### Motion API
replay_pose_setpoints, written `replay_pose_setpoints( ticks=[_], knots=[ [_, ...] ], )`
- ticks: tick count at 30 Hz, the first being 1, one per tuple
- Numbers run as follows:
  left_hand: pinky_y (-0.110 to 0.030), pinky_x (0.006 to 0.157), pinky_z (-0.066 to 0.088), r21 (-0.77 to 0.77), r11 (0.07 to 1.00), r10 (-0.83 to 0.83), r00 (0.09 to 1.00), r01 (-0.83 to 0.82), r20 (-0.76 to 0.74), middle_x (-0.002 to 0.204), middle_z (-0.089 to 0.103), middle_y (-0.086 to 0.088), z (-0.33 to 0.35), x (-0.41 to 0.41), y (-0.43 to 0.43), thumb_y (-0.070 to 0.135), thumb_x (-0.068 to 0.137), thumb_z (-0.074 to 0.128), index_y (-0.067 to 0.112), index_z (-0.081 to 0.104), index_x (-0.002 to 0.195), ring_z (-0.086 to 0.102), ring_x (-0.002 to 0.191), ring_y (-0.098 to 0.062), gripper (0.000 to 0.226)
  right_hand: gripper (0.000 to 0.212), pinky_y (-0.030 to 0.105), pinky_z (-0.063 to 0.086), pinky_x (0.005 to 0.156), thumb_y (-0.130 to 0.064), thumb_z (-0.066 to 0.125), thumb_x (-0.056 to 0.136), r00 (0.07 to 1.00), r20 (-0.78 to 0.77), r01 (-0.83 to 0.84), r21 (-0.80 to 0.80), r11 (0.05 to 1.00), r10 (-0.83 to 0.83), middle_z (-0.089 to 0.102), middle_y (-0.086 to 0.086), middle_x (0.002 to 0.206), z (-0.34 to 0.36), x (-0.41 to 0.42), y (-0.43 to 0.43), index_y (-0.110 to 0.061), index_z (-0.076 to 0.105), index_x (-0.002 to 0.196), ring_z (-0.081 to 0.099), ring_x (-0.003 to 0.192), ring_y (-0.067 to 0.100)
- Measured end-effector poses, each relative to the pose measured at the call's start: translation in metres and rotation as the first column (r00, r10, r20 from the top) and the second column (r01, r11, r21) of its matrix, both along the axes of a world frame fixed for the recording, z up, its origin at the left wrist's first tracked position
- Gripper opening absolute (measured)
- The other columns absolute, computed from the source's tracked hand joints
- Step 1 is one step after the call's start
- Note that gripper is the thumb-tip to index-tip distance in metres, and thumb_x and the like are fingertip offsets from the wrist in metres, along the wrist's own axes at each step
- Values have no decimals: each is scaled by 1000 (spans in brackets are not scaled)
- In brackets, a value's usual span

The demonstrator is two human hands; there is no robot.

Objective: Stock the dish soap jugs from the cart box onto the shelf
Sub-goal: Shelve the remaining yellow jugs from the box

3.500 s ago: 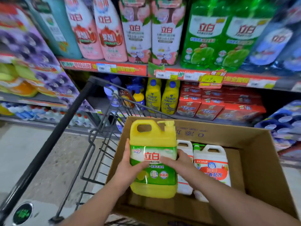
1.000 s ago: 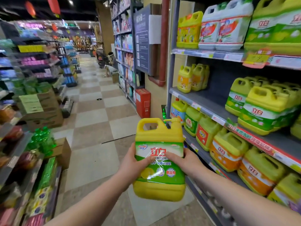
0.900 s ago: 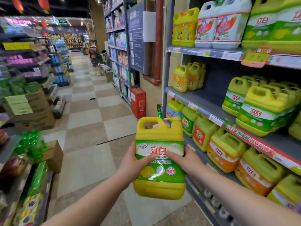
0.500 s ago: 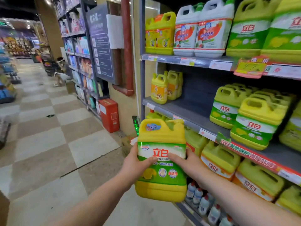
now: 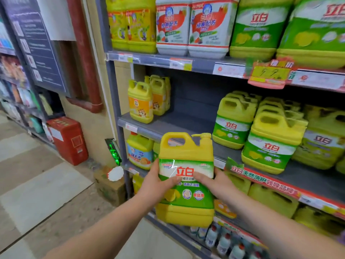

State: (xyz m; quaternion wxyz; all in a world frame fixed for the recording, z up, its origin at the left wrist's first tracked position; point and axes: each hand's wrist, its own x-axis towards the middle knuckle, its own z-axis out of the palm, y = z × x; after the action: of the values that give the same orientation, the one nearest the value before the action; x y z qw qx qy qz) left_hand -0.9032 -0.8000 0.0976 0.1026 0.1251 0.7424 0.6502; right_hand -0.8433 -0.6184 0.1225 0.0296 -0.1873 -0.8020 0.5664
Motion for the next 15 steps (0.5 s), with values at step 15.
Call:
replay_pose_setpoints(
  ticks=[15],
  knots=[
    [-3, 58, 46, -52, 994, -106, 982, 99, -155, 99, 63, 24, 28, -160, 149, 28, 73, 79, 41, 41, 121, 60, 80, 17, 62, 77, 27, 51, 76, -39, 79, 71, 970, -129, 208, 19, 978, -204, 58, -3, 109, 23, -134, 137, -19, 35, 130, 61, 92, 15]
  ],
)
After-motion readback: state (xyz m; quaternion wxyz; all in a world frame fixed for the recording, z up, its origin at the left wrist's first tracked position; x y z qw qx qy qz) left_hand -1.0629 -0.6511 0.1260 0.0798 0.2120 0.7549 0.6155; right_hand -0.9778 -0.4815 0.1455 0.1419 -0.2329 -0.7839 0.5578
